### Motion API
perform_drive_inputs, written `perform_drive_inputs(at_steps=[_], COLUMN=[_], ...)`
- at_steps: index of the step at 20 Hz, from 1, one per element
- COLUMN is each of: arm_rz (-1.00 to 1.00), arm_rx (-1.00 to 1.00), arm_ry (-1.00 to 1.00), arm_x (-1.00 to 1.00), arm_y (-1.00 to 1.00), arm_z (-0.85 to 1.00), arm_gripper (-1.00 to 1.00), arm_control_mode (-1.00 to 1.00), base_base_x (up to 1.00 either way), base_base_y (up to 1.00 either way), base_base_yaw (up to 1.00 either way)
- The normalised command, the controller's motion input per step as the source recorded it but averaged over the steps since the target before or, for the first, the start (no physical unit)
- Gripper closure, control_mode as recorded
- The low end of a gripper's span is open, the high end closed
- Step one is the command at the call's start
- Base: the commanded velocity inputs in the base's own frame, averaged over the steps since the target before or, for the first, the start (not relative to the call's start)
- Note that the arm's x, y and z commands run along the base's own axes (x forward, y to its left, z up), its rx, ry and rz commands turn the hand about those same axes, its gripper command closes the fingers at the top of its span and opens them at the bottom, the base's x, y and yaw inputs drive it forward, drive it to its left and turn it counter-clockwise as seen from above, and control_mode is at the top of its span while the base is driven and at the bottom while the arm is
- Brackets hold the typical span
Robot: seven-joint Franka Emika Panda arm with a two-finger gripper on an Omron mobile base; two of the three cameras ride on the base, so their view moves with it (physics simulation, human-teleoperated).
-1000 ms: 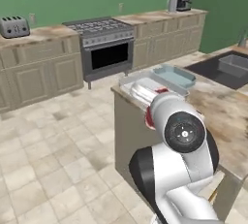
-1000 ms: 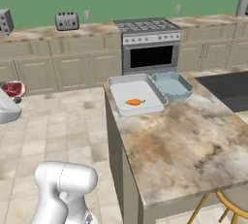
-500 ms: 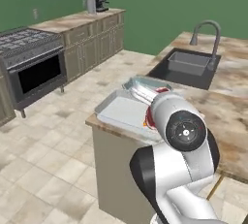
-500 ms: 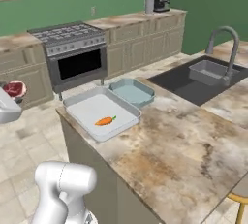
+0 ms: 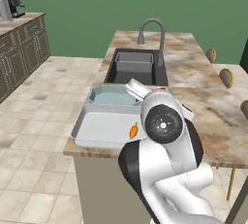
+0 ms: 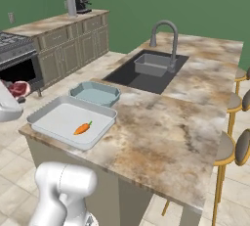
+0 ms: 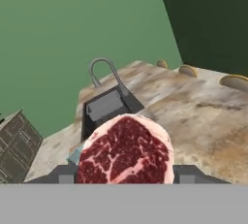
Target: Place one carrot and one steak in each tupperware on the nearby counter, to pack two identical lunches.
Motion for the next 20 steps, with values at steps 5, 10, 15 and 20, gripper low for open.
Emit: perform_drive_inputs(at_steps=[5, 10, 15, 20], arm_rz=[-0.42, -0.24, 0.07, 0.1], arm_rx=[0.11, 0.28, 0.37, 0.16], arm_ry=[0.38, 0.46, 0.32, 0.15], arm_x=[1.0, 1.0, 1.0, 0.79], arm_y=[0.42, 0.14, -0.68, -0.16], arm_z=[-0.61, -0.87, -0.71, -0.56], arm_gripper=[1.0, 1.0, 1.0, 1.0], arm_control_mode=[-1.0, -1.0, -1.0, -1.0], base_base_x=[0.0, 0.0, 0.0, 0.0], base_base_y=[0.0, 0.0, 0.0, 0.0], base_base_yaw=[0.0, 0.0, 0.0, 0.0])
